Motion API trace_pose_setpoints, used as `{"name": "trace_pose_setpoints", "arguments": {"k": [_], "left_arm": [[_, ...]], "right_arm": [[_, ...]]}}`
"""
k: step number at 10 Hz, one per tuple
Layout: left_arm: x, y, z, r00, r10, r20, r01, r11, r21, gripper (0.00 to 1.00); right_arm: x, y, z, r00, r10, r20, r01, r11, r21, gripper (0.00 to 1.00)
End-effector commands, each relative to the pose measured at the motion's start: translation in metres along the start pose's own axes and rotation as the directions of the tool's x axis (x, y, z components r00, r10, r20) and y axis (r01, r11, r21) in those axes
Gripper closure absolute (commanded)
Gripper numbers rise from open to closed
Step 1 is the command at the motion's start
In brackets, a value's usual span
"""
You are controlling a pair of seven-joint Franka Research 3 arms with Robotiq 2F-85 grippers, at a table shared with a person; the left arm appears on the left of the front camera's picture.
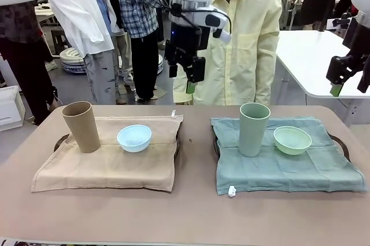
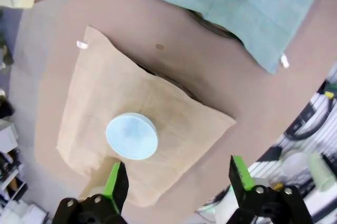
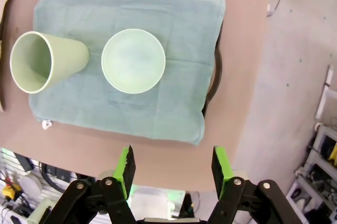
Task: Set up a tray with a mat and arrange the tableware.
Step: Place the Picnic Bowl and Reusable plastic cup back onto the Handle tray in front of the human's position.
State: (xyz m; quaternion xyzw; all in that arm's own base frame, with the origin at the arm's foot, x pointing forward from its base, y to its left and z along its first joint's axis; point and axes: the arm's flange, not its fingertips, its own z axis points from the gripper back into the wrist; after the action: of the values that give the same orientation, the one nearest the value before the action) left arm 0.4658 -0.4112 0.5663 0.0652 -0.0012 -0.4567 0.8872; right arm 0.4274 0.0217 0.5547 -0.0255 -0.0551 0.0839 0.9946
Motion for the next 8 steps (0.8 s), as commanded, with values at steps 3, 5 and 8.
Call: {"name": "trace_pose_setpoints", "arguments": {"k": [3,5,8], "left_arm": [[-0.0010,-0.0065,-0.0088,0.998,-0.049,-0.039,0.048,0.999,-0.010,0.00],[-0.0010,-0.0065,-0.0088,0.998,-0.049,-0.039,0.048,0.999,-0.010,0.00],[-0.0010,-0.0065,-0.0088,0.998,-0.049,-0.039,0.048,0.999,-0.010,0.00]], "right_arm": [[-0.0004,-0.0037,-0.0010,0.999,0.028,0.016,-0.028,1.000,0.002,0.24],[-0.0004,-0.0037,-0.0010,0.999,0.028,0.016,-0.028,1.000,0.002,0.24],[-0.0004,-0.0037,-0.0010,0.999,0.028,0.016,-0.028,1.000,0.002,0.24]]}}
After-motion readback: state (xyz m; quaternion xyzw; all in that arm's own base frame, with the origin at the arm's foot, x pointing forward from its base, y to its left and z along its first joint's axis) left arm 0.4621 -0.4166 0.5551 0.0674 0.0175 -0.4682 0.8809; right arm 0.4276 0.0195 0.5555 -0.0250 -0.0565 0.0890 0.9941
